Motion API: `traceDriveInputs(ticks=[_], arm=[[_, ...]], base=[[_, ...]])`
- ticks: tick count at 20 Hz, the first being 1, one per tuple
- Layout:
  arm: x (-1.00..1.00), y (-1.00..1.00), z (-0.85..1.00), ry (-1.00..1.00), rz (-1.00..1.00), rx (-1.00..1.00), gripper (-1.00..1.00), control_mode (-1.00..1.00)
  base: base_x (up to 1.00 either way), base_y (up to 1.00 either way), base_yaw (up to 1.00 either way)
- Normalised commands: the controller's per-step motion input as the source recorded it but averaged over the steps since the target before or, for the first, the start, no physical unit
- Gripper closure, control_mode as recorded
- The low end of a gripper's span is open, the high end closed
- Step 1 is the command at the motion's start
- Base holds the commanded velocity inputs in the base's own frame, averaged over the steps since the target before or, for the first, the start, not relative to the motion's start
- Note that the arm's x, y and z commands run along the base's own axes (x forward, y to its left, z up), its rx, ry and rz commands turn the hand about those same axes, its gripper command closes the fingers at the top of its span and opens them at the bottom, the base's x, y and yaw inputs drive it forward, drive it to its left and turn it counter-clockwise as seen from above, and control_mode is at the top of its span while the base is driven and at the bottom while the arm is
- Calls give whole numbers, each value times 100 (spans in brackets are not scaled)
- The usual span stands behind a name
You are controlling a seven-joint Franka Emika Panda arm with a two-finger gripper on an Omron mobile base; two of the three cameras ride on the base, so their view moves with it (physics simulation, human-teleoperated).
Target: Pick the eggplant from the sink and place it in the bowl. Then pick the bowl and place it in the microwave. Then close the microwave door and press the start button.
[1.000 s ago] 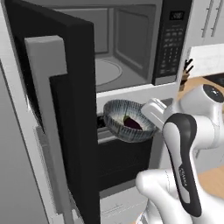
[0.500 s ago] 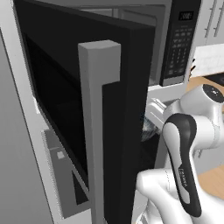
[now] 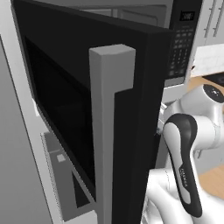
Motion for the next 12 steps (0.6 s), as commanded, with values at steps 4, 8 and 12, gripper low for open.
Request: traceDriveInputs(ticks=[4, 8, 12], arm=[[0, 0, 0, 0, 0, 0, 100, 100], [0, 0, 0, 0, 0, 0, 100, 100], [0, 0, 0, 0, 0, 0, 100, 100]], base=[[40, 20, -3], [23, 14, -1], [5, 4, 0]])
